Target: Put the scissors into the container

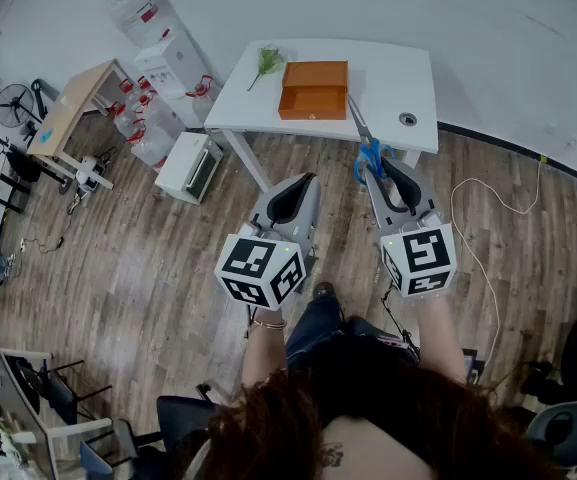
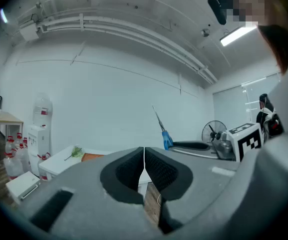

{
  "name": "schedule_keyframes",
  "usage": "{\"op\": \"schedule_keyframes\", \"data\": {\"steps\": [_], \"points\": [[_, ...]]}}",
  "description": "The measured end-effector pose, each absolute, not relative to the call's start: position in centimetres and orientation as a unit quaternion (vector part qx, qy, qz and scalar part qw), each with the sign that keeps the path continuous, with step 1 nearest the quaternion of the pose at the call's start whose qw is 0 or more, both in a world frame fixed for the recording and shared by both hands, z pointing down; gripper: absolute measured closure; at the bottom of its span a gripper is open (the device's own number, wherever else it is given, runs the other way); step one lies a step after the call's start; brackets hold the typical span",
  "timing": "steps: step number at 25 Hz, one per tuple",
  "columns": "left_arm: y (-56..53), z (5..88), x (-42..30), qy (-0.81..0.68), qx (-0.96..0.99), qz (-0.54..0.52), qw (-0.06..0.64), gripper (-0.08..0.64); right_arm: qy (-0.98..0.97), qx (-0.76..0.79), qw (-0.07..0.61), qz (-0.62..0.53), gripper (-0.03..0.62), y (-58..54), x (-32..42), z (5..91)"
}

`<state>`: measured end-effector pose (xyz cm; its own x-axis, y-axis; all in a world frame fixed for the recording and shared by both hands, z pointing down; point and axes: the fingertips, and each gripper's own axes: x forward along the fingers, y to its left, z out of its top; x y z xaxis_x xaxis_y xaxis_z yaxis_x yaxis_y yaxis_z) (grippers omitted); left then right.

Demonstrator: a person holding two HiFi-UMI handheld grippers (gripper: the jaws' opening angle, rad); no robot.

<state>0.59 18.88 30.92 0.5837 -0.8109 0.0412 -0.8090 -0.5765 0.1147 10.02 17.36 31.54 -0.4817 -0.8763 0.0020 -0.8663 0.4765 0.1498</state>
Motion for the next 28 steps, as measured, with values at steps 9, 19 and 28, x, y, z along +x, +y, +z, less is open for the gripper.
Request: {"op": "schedule_keyframes", "data": {"steps": [9,19,28], "points": [[18.6,31.3,1.0,-0.459,0.886,-0.004,0.064,0.538,-0.86,0.507,0.016,-0.056,0.512,17.0,10.4,31.9],[12.2,31.1,-1.1,-0.455,0.889,-0.011,0.059,0.538,-0.855,0.515,0.03,-0.052,0.512,11.2,8.7,32.7],[4.8,31.2,-4.0,-0.444,0.894,-0.01,0.055,0.538,-0.85,0.523,0.036,-0.054,0.512,4.3,5.7,33.2]]}}
